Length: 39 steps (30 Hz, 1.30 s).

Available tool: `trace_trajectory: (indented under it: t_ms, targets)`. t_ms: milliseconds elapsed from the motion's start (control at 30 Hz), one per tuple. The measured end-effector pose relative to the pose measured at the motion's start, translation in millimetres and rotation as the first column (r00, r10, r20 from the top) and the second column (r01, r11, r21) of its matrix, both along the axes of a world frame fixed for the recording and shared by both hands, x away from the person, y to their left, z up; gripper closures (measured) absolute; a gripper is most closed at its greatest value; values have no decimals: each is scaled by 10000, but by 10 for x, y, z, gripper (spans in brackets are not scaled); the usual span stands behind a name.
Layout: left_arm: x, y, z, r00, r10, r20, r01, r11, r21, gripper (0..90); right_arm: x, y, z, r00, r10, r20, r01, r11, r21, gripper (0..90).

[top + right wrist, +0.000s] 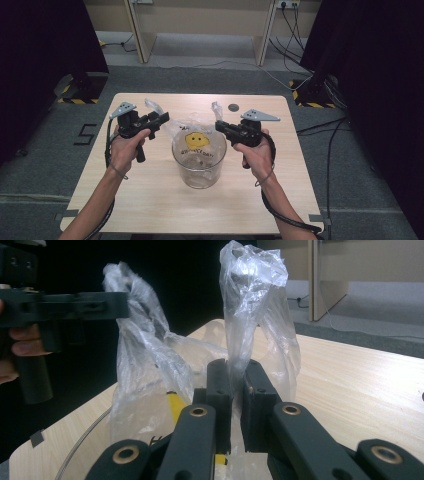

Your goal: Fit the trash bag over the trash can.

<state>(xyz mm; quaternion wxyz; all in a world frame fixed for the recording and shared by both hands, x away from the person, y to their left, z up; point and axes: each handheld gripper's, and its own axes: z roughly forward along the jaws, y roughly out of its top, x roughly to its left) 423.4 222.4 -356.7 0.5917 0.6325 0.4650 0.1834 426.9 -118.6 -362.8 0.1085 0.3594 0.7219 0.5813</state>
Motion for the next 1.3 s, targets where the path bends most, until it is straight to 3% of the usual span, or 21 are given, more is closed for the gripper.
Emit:
trace_trajectory:
  t_ms: [33, 67, 100, 200, 233, 333, 433, 467, 567, 700, 867, 967, 1133, 1300]
  targets:
    - [-7, 2, -9, 9999, -96, 62, 97, 9997, -203, 719, -13, -12, -7, 10000, 17, -8, -17, 10000, -1, 850]
    - [-55, 9, -22, 9993, -345, 166, 350, 9989, -303, 854, -49, -51, -30, 9999, 86, -90, -85, 9999, 60, 850]
    - [-55, 9, -22, 9993, -345, 166, 350, 9989, -303, 875, -49, -51, -30, 9999, 86, -90, -85, 9999, 60, 850]
    - [-227, 32, -67, 9939, -1088, 205, 1098, 9922, -581, 888, -106, -160, -65, 10000, -2, -93, 3, 10000, 60, 854]
    - [-367, 55, -117, 9880, -1537, 179, 1546, 9851, -758, 889, -137, -230, -103, 9997, 2, -244, 0, 10000, 59, 860]
    - [-499, 81, -176, 9824, -1867, 97, 1869, 9789, -821, 888, -169, -289, -148, 9993, 12, -364, -8, 9999, 102, 865]
    - [-636, 115, -267, 9755, -2200, 8, 2181, 9667, -1341, 888, -248, -393, -239, 9983, 53, -584, -36, 9996, 290, 868]
    - [-675, 102, -298, 9725, -2328, -13, 2306, 9638, -1342, 888, -314, -448, -317, 9962, 162, -857, -123, 9989, 453, 871]
    - [-821, 16, -414, 9587, -2841, -137, 2803, 9519, -1238, 886, -427, -532, -410, 9945, 124, -1043, -75, 9989, 473, 875]
    - [-898, -10, -472, 9542, -2987, -171, 2948, 9484, -1167, 877, -549, -634, -472, 9925, 185, -1207, -93, 9970, 765, 875]
    - [-963, -16, -601, 9530, -3014, -304, 2964, 9485, -1113, 875, -630, -644, -569, 9895, 350, -1402, -265, 9977, 621, 878]
    - [-983, 2, -699, 9515, -3054, -373, 2991, 9465, -1214, 872, -664, -624, -689, 9834, 523, -1735, -406, 9967, 706, 879]
    - [-998, 33, -779, 9497, -3107, -404, 3021, 9422, -1451, 871, -686, -579, -746, 9806, 637, -1852, -531, 9967, 617, 881]
    - [-1074, 66, -771, 9478, -3184, -182, 3148, 9433, -1054, 869, -732, -586, -774, 9808, 626, -1848, -594, 9980, 225, 883]
